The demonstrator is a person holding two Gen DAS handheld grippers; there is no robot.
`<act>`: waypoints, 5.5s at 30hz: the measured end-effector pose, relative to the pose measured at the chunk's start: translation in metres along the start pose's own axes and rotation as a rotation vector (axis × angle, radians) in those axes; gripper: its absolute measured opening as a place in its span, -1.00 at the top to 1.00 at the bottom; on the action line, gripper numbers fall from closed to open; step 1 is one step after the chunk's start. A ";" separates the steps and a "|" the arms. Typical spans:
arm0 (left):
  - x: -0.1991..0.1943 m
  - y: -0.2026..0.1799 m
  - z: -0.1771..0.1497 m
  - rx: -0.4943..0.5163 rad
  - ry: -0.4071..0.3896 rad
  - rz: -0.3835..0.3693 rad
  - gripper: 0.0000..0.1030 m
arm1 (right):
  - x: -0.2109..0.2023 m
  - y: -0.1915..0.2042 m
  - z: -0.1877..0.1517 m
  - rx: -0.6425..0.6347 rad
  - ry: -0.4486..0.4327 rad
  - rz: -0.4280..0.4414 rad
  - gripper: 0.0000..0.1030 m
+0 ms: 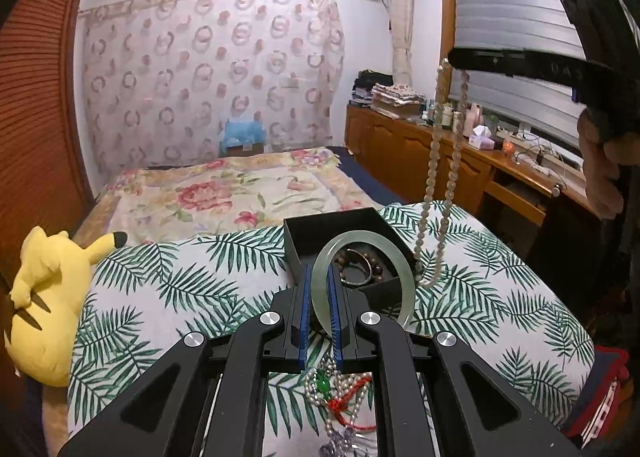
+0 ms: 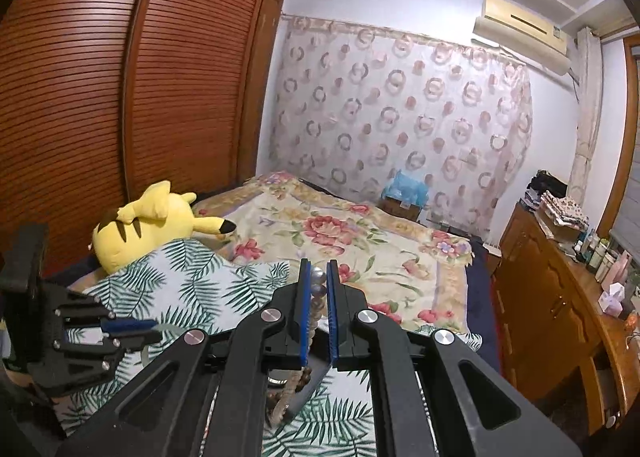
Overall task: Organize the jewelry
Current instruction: 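Lower the jade bangle into the box with the left tool while the right drops pearls in, then withdraw both tools and grasp the purple crystal hair clip with the left tool, then grasp the red coral necklace with the right tool and lift it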
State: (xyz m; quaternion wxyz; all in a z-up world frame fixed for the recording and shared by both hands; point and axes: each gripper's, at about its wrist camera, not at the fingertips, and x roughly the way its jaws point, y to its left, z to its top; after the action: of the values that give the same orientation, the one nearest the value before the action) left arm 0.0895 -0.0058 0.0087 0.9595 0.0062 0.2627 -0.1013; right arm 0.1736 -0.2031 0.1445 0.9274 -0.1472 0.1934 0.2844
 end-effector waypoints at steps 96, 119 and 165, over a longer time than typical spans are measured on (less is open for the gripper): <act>0.012 0.002 -0.112 -0.053 0.327 -0.071 0.40 | -0.001 0.097 -0.236 0.155 0.283 0.154 0.41; -0.018 0.011 -0.106 -0.061 0.205 -0.010 0.61 | 0.006 0.109 -0.220 0.099 0.294 0.197 0.41; -0.040 0.039 -0.095 -0.104 0.124 0.049 0.61 | 0.012 0.121 -0.170 -0.014 0.275 0.326 0.94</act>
State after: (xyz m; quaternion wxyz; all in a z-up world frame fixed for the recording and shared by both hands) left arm 0.0155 0.0467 -0.0546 0.9427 -0.0311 0.3261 -0.0634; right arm 0.0655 -0.1664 -0.0303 0.8328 -0.1577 0.3376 0.4094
